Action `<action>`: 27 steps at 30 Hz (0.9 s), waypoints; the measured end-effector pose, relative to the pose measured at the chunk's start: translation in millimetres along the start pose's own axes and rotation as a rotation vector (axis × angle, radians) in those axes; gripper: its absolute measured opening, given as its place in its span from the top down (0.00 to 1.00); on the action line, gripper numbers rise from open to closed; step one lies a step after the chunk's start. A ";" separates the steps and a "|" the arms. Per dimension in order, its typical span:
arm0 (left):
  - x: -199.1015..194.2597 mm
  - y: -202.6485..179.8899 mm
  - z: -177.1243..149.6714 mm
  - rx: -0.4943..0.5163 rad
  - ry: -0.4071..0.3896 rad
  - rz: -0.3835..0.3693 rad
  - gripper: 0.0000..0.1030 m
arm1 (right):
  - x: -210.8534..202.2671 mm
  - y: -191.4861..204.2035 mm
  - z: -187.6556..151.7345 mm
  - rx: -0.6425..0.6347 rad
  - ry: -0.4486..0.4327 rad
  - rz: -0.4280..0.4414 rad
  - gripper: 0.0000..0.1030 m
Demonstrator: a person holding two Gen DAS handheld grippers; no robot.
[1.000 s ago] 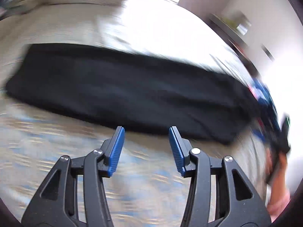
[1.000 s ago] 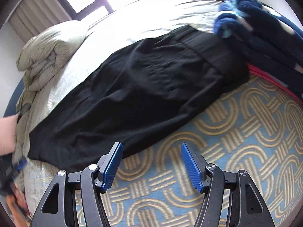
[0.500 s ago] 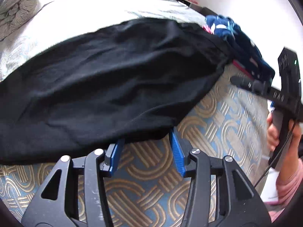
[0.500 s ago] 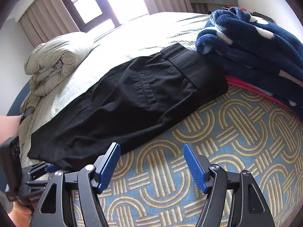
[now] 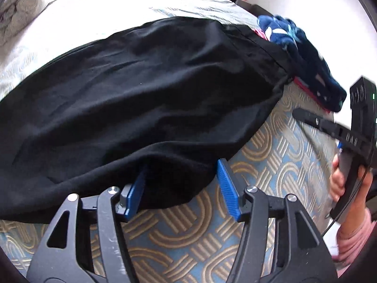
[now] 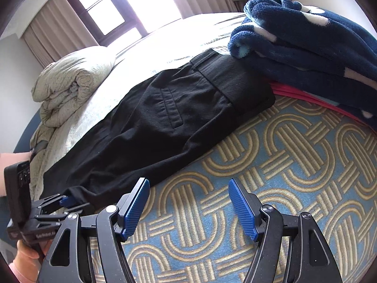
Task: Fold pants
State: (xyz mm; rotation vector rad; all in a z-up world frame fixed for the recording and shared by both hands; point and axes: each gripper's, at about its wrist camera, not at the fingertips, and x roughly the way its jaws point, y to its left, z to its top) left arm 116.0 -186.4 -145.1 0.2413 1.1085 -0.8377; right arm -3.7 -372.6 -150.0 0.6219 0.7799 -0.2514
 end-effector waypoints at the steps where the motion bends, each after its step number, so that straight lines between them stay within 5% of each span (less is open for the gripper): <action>1: -0.3 1.2 2.1 -0.015 -0.002 -0.013 0.46 | -0.4 -0.8 0.1 -0.001 0.000 -0.003 0.31; 2: -2.4 0.4 3.4 -0.021 -0.003 -0.036 0.71 | -0.8 -1.6 0.4 0.000 0.000 -0.006 0.31; 3: -6.5 -3.2 2.7 -0.024 0.017 -0.104 0.84 | -1.4 -2.5 0.7 0.001 -0.001 -0.007 0.31; 8: -31.4 -21.9 -19.5 0.070 0.003 -0.080 0.83 | -6.9 -10.4 7.3 0.002 -0.030 -0.036 0.31; 15: -14.3 -9.5 -35.2 0.022 0.041 -0.070 0.83 | 1.9 -26.0 33.4 0.034 -0.015 -0.021 0.30; 18: -14.5 -5.8 -29.6 -0.014 0.020 -0.087 0.60 | 9.9 -27.3 45.5 0.036 -0.007 -0.022 0.24; 20: -14.6 -5.2 -26.2 -0.035 0.002 -0.080 0.28 | 17.7 -30.2 53.6 0.054 0.001 -0.006 0.23; 22: -12.8 -8.1 -22.7 -0.024 -0.019 -0.024 0.26 | 25.6 -32.3 61.2 0.074 0.003 -0.003 0.23; 24: -2.2 -14.0 -15.7 0.013 -0.015 0.014 0.36 | 35.0 -35.0 68.8 0.099 0.002 -0.014 0.23; 25: -0.8 -15.3 -14.3 0.023 -0.024 0.027 0.61 | 39.3 -36.1 71.9 0.117 0.001 -0.018 0.23; 26: 0.6 -17.8 -12.1 0.033 -0.022 0.029 0.76 | 42.1 -37.1 74.5 0.135 -0.003 -0.021 0.25; 27: -0.8 -18.8 -11.3 0.032 -0.021 0.037 0.77 | 42.3 -36.9 75.5 0.144 -0.012 -0.029 0.33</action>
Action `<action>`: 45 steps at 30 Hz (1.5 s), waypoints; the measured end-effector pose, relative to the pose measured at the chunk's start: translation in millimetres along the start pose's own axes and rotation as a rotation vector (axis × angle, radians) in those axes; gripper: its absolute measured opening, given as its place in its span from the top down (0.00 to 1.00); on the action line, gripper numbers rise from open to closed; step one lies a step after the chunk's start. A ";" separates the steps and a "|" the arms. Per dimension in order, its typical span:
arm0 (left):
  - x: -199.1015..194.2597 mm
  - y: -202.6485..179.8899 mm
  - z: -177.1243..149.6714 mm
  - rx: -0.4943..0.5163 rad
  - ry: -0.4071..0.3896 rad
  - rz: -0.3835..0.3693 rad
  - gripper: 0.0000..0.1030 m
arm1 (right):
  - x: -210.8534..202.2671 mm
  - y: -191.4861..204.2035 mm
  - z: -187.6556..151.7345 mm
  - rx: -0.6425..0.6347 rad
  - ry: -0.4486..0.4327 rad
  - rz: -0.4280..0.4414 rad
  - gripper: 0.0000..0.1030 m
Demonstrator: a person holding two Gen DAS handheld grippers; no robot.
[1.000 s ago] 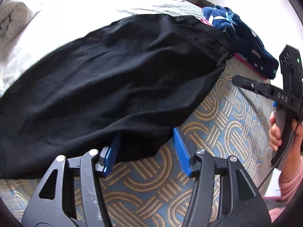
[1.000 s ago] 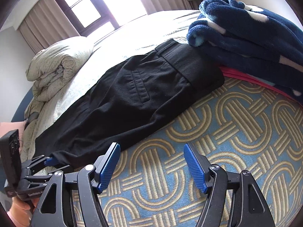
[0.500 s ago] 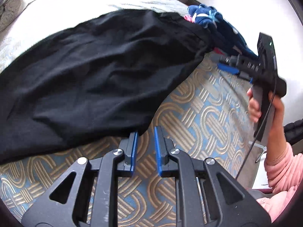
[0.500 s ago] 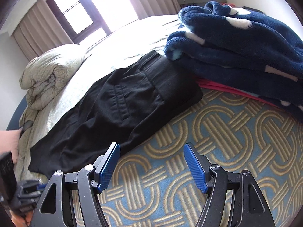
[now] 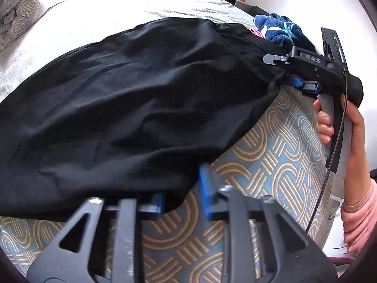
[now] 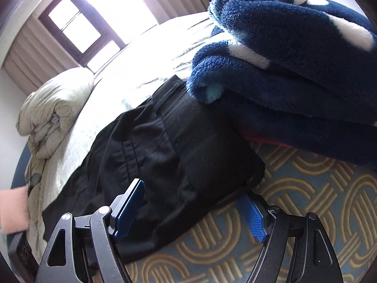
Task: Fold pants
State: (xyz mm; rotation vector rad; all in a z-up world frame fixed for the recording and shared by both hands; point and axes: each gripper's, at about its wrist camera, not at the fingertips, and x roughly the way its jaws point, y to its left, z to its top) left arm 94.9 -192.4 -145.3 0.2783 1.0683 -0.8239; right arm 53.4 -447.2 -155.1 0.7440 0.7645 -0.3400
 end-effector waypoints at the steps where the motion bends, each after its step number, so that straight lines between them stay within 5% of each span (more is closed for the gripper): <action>1: -6.2 -1.5 -1.1 -0.002 -0.011 -0.009 0.81 | -2.9 0.9 1.5 -0.002 -0.023 -0.040 0.73; 2: -12.3 -3.0 -3.0 -0.001 -0.022 -0.016 0.81 | -7.5 1.2 3.8 -0.016 -0.042 -0.062 0.83; 7: -42.0 -14.3 -17.6 0.054 -0.053 -0.035 0.81 | -36.4 -4.5 2.3 -0.029 -0.067 -0.037 0.83; 11: -24.1 -13.0 -34.2 0.086 0.010 -0.001 0.81 | -21.4 -24.8 -9.2 -0.017 0.065 -0.091 0.70; 13: -19.1 -11.7 -40.2 0.085 0.023 0.014 0.81 | -28.6 -34.5 -13.5 -0.006 0.055 -0.049 0.61; 16: -21.1 -16.2 -39.9 0.110 0.008 0.033 0.78 | -45.3 -37.1 -13.0 -0.041 0.010 -0.097 0.42; 20: -22.8 -13.0 -41.1 0.111 0.016 0.040 0.77 | -57.4 -32.6 -9.1 -0.091 -0.032 -0.123 0.41; 25: -15.2 -19.0 -33.5 0.095 0.022 0.042 0.77 | -53.4 -32.5 5.1 -0.070 -0.009 -0.042 0.40; 30: -11.9 -20.7 -28.6 0.090 0.026 0.044 0.77 | -55.8 3.1 7.4 -0.187 -0.090 -0.216 0.38; 33: -10.3 -22.5 -29.5 0.102 0.029 0.054 0.77 | -67.3 29.5 16.4 -0.282 -0.163 -0.177 0.38; 38: -8.4 -23.0 -27.7 0.091 0.034 0.053 0.77 | -33.6 76.7 60.3 -0.413 -0.076 -0.013 0.38; 43: -7.1 -20.6 -27.4 0.070 0.032 0.044 0.77 | 42.7 101.1 90.4 -0.465 0.061 -0.067 0.41; 45: -7.0 -20.3 -28.0 0.076 0.030 0.044 0.77 | 74.4 100.0 86.2 -0.512 0.088 -0.234 0.59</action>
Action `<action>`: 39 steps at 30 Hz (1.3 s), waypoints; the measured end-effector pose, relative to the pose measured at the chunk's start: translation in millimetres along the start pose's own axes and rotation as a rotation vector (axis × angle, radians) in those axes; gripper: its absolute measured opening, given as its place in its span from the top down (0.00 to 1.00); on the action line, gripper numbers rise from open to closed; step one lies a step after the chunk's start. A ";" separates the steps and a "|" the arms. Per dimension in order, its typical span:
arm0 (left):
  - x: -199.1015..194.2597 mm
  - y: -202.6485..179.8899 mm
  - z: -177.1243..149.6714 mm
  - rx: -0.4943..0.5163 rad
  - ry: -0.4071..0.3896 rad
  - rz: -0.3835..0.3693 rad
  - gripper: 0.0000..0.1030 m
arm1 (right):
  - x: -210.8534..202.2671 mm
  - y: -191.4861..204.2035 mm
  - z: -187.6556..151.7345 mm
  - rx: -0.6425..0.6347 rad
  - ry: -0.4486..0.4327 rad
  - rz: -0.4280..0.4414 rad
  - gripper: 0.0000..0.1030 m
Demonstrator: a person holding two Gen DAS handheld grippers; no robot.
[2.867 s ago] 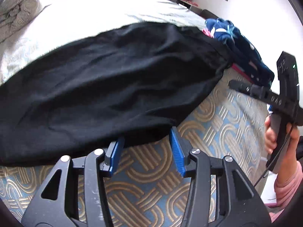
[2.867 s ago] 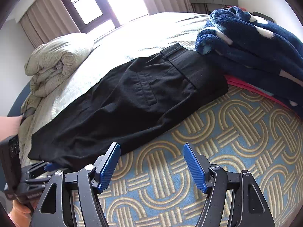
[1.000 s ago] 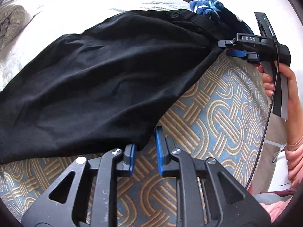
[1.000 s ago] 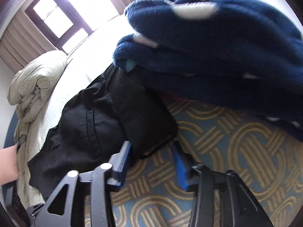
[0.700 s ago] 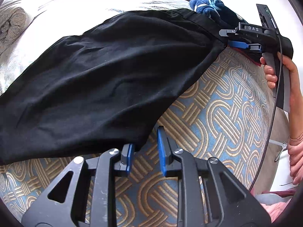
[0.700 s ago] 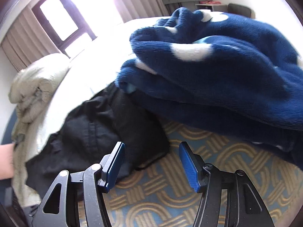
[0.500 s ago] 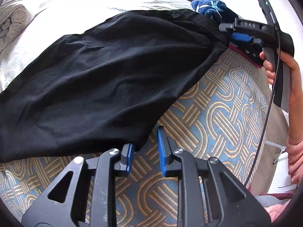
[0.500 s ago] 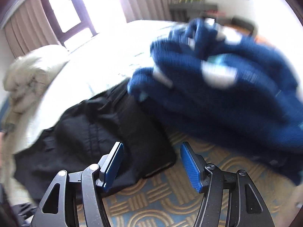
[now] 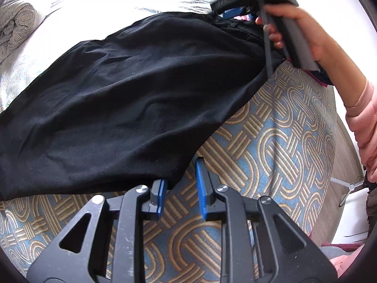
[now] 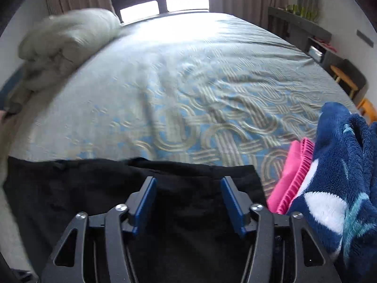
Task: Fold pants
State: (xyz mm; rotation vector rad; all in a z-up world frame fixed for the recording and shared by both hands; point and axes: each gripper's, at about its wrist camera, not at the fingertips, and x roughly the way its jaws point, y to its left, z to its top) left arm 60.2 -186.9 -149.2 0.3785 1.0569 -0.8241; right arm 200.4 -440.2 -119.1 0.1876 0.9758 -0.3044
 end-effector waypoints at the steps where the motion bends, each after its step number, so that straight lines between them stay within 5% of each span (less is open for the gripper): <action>1: 0.2 -0.2 -0.3 0.006 0.000 0.001 0.77 | 6.6 2.3 -3.7 -0.043 -0.016 -0.114 0.64; 4: 0.1 0.4 0.2 0.018 0.001 -0.002 0.77 | 2.4 4.9 -15.8 -0.106 -0.078 -0.171 0.63; 13: -1.6 -1.4 0.5 0.010 -0.007 0.008 0.75 | -25.4 10.3 -23.5 -0.066 -0.133 -0.125 0.63; 21: -21.6 -8.4 -4.1 -0.003 -0.032 0.054 0.44 | -84.7 27.7 -45.3 -0.073 -0.225 -0.050 0.61; 27: -40.0 1.8 -14.6 -0.040 -0.060 0.077 0.41 | -123.2 43.9 -68.2 -0.104 -0.256 -0.016 0.56; 34: -71.6 51.6 -32.8 -0.163 -0.104 0.170 0.39 | -147.5 101.4 -88.7 -0.162 -0.258 0.093 0.49; 39: -106.4 128.8 -63.5 -0.350 -0.157 0.320 0.30 | -145.4 166.5 -97.7 -0.214 -0.222 0.171 0.48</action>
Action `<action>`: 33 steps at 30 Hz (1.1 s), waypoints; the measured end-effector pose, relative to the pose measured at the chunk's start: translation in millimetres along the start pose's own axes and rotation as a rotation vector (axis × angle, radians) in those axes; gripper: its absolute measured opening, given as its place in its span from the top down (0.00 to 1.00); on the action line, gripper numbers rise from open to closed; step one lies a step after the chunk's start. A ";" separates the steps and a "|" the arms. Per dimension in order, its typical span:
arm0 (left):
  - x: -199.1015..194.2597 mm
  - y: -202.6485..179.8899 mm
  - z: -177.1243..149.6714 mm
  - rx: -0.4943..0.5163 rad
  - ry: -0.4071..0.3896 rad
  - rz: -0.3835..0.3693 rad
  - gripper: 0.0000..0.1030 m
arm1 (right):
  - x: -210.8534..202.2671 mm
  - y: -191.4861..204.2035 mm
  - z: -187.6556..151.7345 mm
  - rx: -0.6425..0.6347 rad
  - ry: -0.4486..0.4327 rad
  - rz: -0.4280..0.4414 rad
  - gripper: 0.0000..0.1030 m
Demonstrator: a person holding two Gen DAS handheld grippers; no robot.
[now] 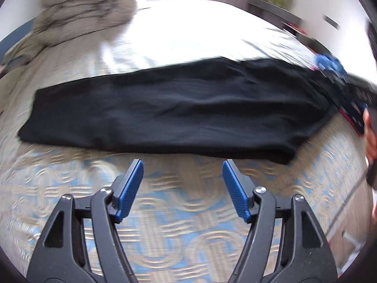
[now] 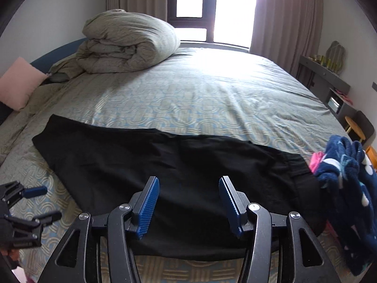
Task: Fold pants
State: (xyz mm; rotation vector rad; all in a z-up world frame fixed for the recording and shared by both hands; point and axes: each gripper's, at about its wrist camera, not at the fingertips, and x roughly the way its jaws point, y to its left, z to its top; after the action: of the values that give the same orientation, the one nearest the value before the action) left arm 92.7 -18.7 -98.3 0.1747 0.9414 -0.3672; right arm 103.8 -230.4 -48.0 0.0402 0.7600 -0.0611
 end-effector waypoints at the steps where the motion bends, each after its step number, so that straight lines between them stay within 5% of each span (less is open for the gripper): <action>1: -1.4 20.1 0.2 -0.045 -0.006 0.025 0.29 | 3.6 13.4 1.4 -0.006 0.006 0.019 0.48; 11: 6.1 184.2 -1.5 -0.400 -0.018 0.184 0.28 | 34.0 100.4 14.8 -0.094 0.061 0.100 0.47; 20: 34.8 296.3 -10.8 -0.714 -0.029 0.031 0.34 | 59.2 145.8 28.4 -0.108 0.108 0.177 0.47; 26: 60.0 325.9 -2.6 -0.785 -0.021 -0.027 0.35 | 75.5 173.3 34.0 -0.119 0.133 0.218 0.46; 31: 69.8 341.3 13.0 -0.797 -0.049 -0.005 0.35 | 84.9 189.6 35.2 -0.135 0.146 0.228 0.46; 33: 73.0 351.0 15.1 -0.818 -0.057 -0.009 0.46 | 88.8 193.4 35.2 -0.135 0.155 0.229 0.46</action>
State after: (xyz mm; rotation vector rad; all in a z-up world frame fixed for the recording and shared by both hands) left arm 276.9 284.3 -153.4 -0.5844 0.9692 0.0247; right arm 205.7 -43.2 -81.0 0.0029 0.9081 0.2136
